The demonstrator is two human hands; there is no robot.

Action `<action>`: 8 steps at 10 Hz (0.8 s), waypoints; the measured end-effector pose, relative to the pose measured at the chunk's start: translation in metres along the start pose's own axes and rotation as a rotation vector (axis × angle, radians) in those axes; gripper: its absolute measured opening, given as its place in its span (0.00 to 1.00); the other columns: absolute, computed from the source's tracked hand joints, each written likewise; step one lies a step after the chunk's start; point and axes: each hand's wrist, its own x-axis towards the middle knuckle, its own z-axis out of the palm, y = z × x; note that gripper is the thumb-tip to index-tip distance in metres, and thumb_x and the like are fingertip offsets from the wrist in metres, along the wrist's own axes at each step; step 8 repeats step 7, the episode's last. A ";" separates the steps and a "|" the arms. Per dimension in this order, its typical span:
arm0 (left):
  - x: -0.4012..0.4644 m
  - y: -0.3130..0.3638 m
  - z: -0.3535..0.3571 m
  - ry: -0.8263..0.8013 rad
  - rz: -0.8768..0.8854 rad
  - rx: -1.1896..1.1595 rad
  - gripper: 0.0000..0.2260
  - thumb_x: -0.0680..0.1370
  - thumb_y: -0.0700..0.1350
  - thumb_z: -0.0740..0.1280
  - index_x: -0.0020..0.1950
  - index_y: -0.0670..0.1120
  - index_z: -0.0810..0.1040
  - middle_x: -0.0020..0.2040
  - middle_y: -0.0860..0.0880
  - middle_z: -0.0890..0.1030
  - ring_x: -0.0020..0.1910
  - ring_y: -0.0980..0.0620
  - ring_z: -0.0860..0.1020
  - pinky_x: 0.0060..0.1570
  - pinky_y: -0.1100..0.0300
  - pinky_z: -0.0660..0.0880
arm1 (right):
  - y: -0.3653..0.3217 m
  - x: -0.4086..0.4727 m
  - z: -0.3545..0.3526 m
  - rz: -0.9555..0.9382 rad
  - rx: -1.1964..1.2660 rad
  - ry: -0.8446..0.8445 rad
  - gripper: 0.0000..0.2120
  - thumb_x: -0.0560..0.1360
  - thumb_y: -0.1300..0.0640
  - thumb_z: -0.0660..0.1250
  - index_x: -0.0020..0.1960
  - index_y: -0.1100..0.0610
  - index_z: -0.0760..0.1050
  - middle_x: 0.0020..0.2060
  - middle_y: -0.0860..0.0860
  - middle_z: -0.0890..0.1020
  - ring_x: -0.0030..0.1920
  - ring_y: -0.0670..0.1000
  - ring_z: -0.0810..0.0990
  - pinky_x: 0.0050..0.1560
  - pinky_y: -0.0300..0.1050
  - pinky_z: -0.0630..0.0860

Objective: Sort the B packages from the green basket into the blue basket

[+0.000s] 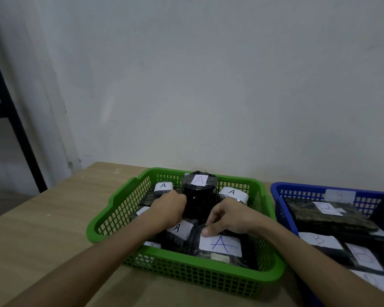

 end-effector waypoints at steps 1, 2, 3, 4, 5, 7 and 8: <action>-0.003 0.002 0.005 0.027 -0.003 0.110 0.09 0.74 0.33 0.62 0.53 0.38 0.74 0.57 0.39 0.73 0.57 0.40 0.73 0.51 0.45 0.76 | 0.001 0.000 0.001 -0.007 -0.010 0.014 0.08 0.64 0.52 0.77 0.34 0.55 0.80 0.28 0.47 0.79 0.32 0.43 0.75 0.38 0.38 0.71; -0.007 0.001 0.001 -0.002 0.002 0.083 0.09 0.74 0.35 0.62 0.54 0.38 0.72 0.56 0.39 0.72 0.55 0.39 0.75 0.51 0.46 0.76 | 0.000 0.002 0.005 -0.033 -0.050 0.088 0.09 0.66 0.48 0.74 0.33 0.53 0.80 0.28 0.47 0.78 0.30 0.41 0.73 0.34 0.35 0.70; -0.011 -0.001 -0.011 0.024 -0.001 -0.024 0.07 0.74 0.40 0.63 0.49 0.38 0.73 0.52 0.39 0.75 0.50 0.40 0.76 0.44 0.49 0.75 | -0.004 0.002 0.008 -0.082 -0.061 0.176 0.09 0.69 0.50 0.73 0.33 0.52 0.78 0.31 0.48 0.80 0.31 0.41 0.75 0.34 0.33 0.71; -0.016 0.001 -0.026 0.115 0.031 -0.099 0.08 0.76 0.43 0.63 0.46 0.38 0.75 0.49 0.39 0.78 0.46 0.41 0.78 0.45 0.48 0.77 | -0.011 -0.002 0.004 -0.102 -0.011 0.245 0.08 0.71 0.53 0.71 0.37 0.57 0.78 0.35 0.55 0.83 0.32 0.46 0.80 0.29 0.29 0.72; -0.022 0.011 -0.041 0.190 0.074 -0.069 0.11 0.76 0.47 0.62 0.47 0.40 0.78 0.47 0.38 0.80 0.46 0.40 0.78 0.46 0.47 0.77 | -0.021 -0.010 -0.002 -0.139 0.030 0.346 0.07 0.72 0.56 0.70 0.39 0.60 0.78 0.35 0.56 0.82 0.32 0.49 0.80 0.30 0.32 0.73; -0.041 0.048 -0.064 0.266 0.131 -0.018 0.13 0.76 0.50 0.61 0.50 0.42 0.77 0.50 0.40 0.78 0.49 0.40 0.77 0.40 0.52 0.71 | -0.037 -0.045 -0.014 -0.144 -0.140 0.496 0.08 0.72 0.54 0.69 0.39 0.58 0.80 0.35 0.57 0.83 0.33 0.47 0.76 0.30 0.33 0.69; -0.041 0.048 -0.064 0.266 0.131 -0.018 0.13 0.76 0.50 0.61 0.50 0.42 0.77 0.50 0.40 0.78 0.49 0.40 0.77 0.40 0.52 0.71 | -0.037 -0.045 -0.014 -0.144 -0.140 0.496 0.08 0.72 0.54 0.69 0.39 0.58 0.80 0.35 0.57 0.83 0.33 0.47 0.76 0.30 0.33 0.69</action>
